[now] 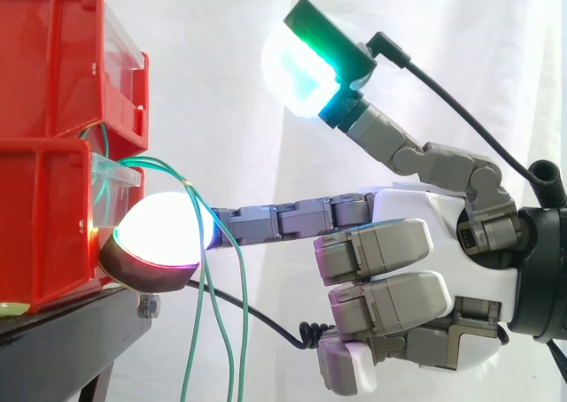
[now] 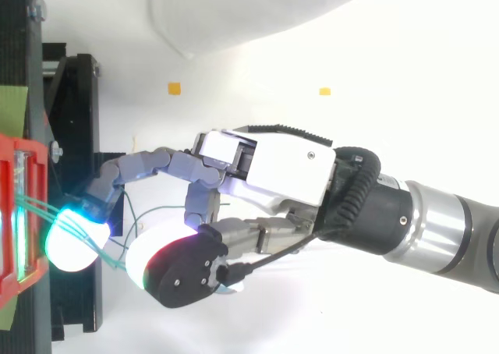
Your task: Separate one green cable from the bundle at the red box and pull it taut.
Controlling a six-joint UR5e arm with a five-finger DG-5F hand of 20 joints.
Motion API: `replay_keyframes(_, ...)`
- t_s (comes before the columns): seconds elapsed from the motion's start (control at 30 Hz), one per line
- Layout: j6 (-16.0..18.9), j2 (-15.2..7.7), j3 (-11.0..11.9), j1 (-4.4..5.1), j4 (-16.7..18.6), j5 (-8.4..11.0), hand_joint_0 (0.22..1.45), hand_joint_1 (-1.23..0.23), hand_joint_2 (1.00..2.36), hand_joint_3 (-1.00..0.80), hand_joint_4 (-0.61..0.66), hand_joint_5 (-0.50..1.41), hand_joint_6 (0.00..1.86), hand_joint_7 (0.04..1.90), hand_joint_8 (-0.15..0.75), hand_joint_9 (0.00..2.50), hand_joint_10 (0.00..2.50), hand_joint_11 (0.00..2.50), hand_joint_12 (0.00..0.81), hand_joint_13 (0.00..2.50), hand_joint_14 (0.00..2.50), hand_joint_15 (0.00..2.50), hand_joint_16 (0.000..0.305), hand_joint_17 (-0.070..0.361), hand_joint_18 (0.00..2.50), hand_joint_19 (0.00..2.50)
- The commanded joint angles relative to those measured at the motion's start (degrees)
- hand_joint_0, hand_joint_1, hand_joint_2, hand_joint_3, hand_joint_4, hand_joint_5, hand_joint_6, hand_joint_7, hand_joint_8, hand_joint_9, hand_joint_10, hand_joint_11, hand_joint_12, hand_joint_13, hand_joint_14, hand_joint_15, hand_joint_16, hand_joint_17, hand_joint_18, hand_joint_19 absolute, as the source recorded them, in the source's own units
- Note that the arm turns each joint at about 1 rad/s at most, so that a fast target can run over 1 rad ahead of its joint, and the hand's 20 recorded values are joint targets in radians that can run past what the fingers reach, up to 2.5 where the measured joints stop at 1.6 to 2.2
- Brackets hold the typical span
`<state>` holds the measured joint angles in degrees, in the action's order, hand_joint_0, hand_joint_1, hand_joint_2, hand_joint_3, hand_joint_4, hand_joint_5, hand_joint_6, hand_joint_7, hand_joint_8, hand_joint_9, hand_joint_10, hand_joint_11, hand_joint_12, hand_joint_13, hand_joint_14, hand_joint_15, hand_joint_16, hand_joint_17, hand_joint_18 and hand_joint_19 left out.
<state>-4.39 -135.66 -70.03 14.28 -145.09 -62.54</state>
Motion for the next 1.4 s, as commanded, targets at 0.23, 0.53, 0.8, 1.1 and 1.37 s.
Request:
replay_keyframes(0.23, 2.9, 0.0, 0.0, 0.14, -1.4, 0.13, 0.37, -0.35, 1.0, -0.5, 0.28, -0.09, 0.5, 0.75, 0.343, 1.62, 0.03, 1.17, 0.468, 1.63, 0.02, 1.13, 0.098, 0.22, 1.74, 0.37)
replay_keyframes(0.53, 4.0, 0.0, 0.0, 0.14, -1.8, 0.13, 0.39, -0.35, 1.0, -0.5, 0.32, -0.01, 0.5, 0.8, 0.299, 1.59, 0.03, 0.83, 0.461, 1.62, 0.02, 1.09, 0.096, 0.216, 1.71, 0.38)
replay_keyframes(0.8, 4.1, 0.0, 0.1, 0.14, -1.8, 0.13, 0.38, -0.35, 1.0, -0.5, 0.34, 0.01, 0.5, 0.86, 0.299, 1.63, 0.03, 0.76, 0.466, 1.63, 0.02, 1.07, 0.098, 0.22, 1.73, 0.38)
replay_keyframes(1.1, 4.9, 0.0, 0.0, 0.14, -1.8, 0.05, 0.38, -0.35, 1.0, -0.5, 0.36, 0.02, 0.5, 0.89, 0.299, 1.65, 0.03, 0.77, 0.477, 1.64, 0.02, 1.05, 0.099, 0.222, 1.73, 0.37)
replay_keyframes(1.37, 7.0, 0.1, 0.1, 0.05, -1.8, -0.13, 0.38, -0.47, 1.0, -0.5, 0.36, 0.06, 0.51, 1.05, 0.307, 1.78, 0.03, 0.75, 0.491, 1.71, 0.02, 1.01, 0.098, 0.221, 1.77, 0.37)
